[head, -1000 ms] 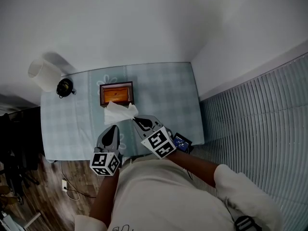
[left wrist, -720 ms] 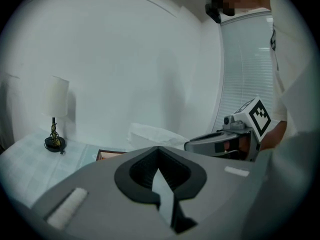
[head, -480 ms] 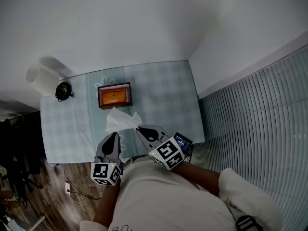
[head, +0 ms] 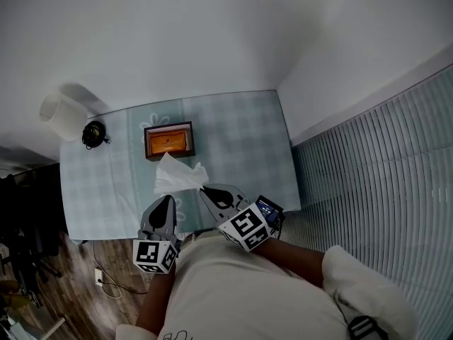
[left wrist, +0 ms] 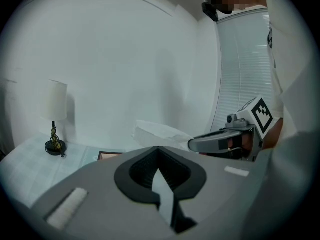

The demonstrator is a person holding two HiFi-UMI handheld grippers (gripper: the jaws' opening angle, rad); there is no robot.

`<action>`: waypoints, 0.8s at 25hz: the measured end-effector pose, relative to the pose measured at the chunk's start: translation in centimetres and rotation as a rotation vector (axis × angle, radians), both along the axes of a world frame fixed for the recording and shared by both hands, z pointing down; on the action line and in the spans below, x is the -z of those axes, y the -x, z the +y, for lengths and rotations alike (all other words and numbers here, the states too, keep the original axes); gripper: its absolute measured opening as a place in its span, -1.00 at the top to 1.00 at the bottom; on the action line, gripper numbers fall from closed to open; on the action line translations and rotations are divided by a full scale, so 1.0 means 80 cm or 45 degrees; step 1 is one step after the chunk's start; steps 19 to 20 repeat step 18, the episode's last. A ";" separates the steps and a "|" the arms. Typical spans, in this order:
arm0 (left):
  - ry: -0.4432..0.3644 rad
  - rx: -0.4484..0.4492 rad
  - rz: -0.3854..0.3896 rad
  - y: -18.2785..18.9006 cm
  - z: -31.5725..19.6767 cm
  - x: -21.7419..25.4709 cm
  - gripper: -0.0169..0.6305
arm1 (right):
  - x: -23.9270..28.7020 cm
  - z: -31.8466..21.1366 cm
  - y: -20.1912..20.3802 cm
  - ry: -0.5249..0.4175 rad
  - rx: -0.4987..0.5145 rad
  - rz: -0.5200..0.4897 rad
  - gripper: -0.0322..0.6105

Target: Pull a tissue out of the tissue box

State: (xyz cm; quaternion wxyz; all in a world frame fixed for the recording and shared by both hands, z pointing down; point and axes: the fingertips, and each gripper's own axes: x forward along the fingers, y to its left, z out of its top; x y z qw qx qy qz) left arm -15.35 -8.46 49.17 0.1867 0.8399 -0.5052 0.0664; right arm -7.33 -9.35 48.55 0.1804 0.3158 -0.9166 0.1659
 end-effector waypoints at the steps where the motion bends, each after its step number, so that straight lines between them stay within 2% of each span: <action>1: -0.002 -0.001 0.000 0.000 0.001 0.000 0.92 | -0.002 0.001 0.000 0.007 0.002 0.002 0.86; 20: 0.028 0.020 0.030 -0.005 0.008 -0.009 0.92 | -0.020 0.004 -0.008 0.022 -0.013 0.048 0.86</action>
